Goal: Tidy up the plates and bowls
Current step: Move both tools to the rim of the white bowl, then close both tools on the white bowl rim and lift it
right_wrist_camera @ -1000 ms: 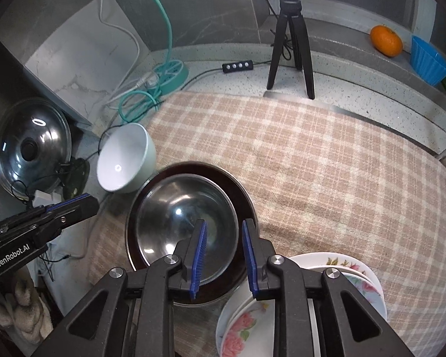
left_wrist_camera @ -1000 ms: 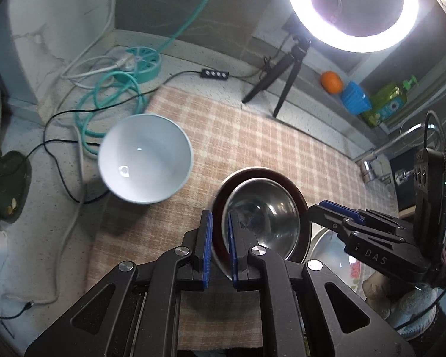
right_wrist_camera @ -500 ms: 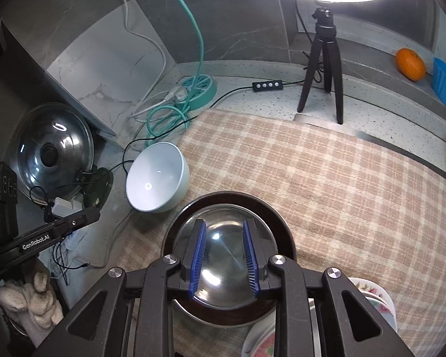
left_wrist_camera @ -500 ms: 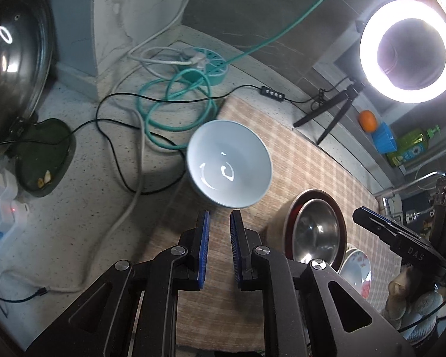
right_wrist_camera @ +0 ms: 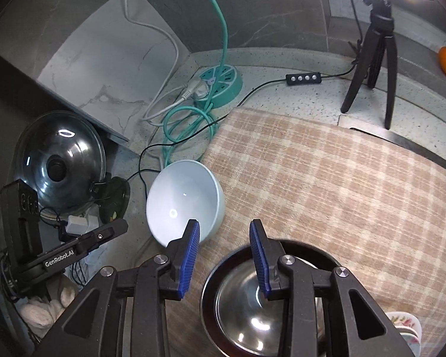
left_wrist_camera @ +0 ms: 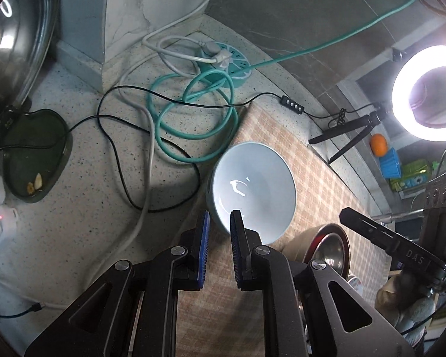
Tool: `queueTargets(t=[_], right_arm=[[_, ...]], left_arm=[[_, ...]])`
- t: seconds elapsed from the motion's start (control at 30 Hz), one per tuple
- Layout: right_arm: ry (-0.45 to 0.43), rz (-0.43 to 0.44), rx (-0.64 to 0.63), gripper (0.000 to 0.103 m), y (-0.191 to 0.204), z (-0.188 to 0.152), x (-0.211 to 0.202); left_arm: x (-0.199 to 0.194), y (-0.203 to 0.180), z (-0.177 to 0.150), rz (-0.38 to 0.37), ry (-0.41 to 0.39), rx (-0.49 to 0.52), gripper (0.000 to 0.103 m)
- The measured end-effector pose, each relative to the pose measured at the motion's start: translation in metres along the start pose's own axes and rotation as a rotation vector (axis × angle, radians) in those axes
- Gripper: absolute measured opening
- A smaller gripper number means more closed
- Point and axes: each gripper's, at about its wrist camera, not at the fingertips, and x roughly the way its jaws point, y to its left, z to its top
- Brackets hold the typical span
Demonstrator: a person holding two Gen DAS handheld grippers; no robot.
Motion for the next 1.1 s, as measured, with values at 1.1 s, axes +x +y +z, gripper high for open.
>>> queueTargets(t=[1.1], right_arm=[[0.132, -0.046, -0.015, 0.008, 0.008, 0.023, 0.077]], left_arm=[[0.049, 0.0, 0.02, 0.041, 0.07, 0.006, 0.008]])
